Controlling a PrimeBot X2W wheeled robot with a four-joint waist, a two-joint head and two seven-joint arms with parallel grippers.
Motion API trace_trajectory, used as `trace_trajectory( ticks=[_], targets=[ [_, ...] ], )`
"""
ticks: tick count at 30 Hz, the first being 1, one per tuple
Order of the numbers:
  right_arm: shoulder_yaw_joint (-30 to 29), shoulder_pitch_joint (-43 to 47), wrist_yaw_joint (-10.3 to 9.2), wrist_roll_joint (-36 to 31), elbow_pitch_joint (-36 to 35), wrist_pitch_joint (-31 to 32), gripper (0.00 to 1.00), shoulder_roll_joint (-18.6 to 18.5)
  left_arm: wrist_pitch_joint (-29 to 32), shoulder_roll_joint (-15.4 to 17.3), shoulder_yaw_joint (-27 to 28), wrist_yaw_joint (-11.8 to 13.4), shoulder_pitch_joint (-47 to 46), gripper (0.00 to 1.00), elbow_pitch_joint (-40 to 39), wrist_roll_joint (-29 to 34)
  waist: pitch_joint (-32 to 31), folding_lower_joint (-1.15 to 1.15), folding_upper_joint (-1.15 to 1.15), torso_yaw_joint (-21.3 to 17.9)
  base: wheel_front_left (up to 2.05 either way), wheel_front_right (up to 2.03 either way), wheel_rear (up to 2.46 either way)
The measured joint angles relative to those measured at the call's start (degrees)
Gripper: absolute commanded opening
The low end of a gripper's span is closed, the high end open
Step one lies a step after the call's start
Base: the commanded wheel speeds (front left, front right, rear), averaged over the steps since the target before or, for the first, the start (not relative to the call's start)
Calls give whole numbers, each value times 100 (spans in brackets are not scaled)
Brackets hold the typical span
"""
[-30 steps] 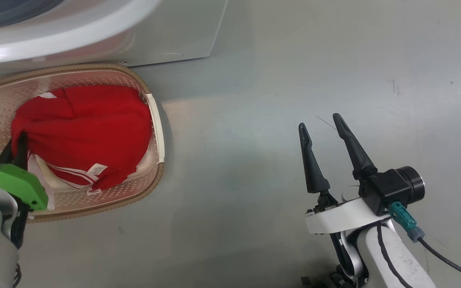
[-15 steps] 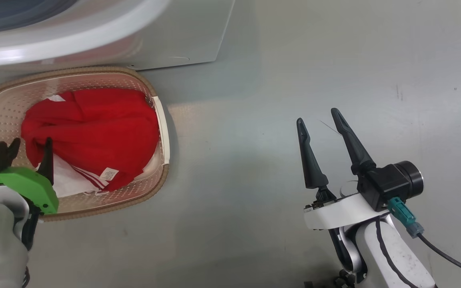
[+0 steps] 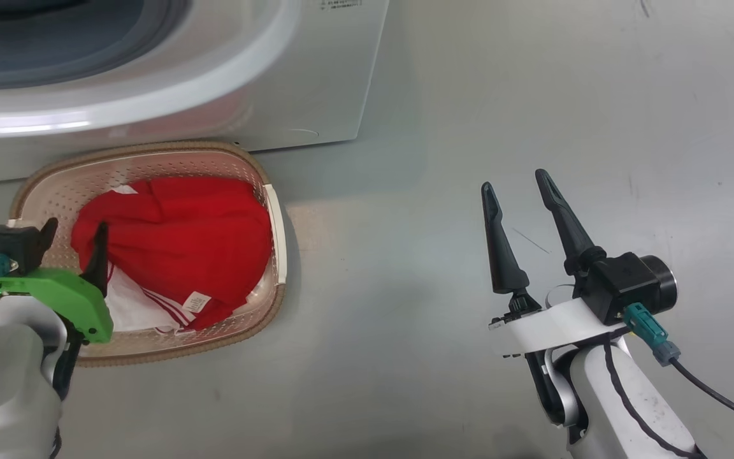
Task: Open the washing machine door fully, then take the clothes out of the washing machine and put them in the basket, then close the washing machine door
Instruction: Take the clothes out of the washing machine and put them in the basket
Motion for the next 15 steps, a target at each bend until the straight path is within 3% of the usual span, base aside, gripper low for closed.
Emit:
trace_trajectory(
  ticks=[15],
  targets=[
    [-270,92,29,165,402,0,100,-1,-11,-4,15,0,525,100,-1257,49,-997,0,0,293,0,0,0]
  ],
)
